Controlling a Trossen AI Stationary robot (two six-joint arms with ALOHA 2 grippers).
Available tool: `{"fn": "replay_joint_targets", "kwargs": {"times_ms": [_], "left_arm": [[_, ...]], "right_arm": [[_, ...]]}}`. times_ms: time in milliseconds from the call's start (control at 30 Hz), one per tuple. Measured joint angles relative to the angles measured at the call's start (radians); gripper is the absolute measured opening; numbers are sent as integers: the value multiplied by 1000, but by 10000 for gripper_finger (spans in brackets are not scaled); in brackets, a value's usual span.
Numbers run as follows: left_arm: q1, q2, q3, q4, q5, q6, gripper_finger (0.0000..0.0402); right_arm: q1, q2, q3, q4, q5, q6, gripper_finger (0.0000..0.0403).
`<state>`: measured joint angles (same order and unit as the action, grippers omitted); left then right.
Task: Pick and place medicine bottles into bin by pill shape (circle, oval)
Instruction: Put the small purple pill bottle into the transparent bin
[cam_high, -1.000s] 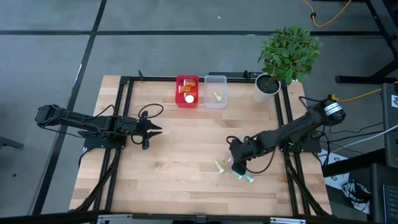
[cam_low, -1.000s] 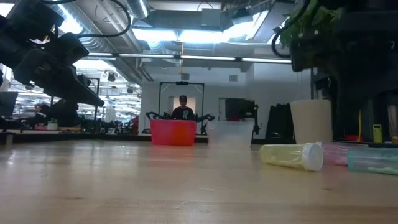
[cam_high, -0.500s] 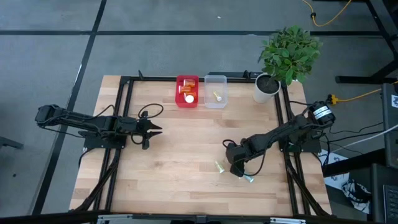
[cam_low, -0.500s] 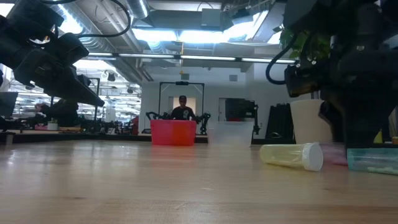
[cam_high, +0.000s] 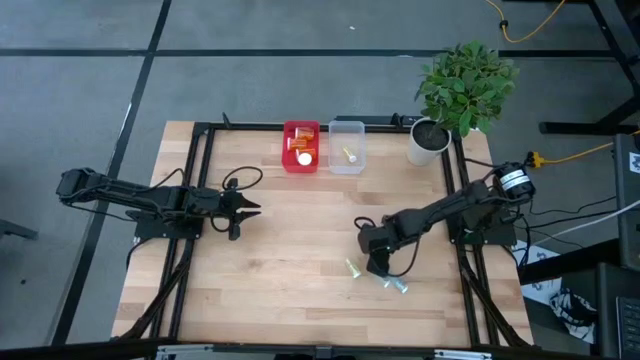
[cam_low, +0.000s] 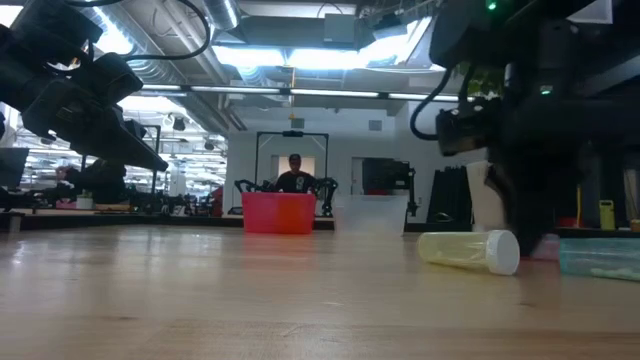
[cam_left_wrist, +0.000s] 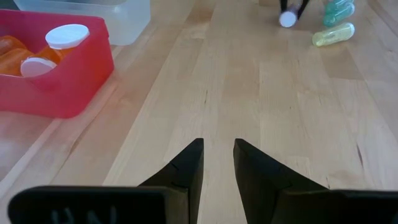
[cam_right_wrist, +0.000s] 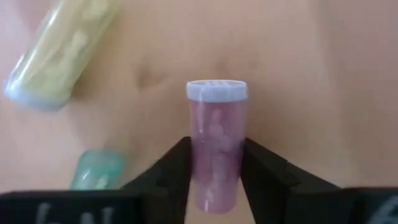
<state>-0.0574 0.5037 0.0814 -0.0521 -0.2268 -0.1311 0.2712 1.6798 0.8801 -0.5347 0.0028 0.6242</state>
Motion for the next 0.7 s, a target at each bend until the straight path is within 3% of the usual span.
{"fn": "replay_joint_targets", "kwargs": {"times_ms": [167, 267, 400, 533, 700], "left_arm": [[0, 0, 0, 0, 0, 0, 82], [0, 0, 0, 0, 0, 0, 82], [0, 0, 0, 0, 0, 0, 82], [0, 0, 0, 0, 0, 0, 82], [0, 0, 0, 0, 0, 0, 82]], "right_arm": [[-14, 0, 33, -25, 93, -153, 99], [-21, 0, 71, -40, 220, -245, 103], [-24, 0, 144, -81, 485, -355, 105], [-29, -1, 216, -90, 836, -449, 105], [-78, -2, 279, -85, 1216, -470, 106]]}}
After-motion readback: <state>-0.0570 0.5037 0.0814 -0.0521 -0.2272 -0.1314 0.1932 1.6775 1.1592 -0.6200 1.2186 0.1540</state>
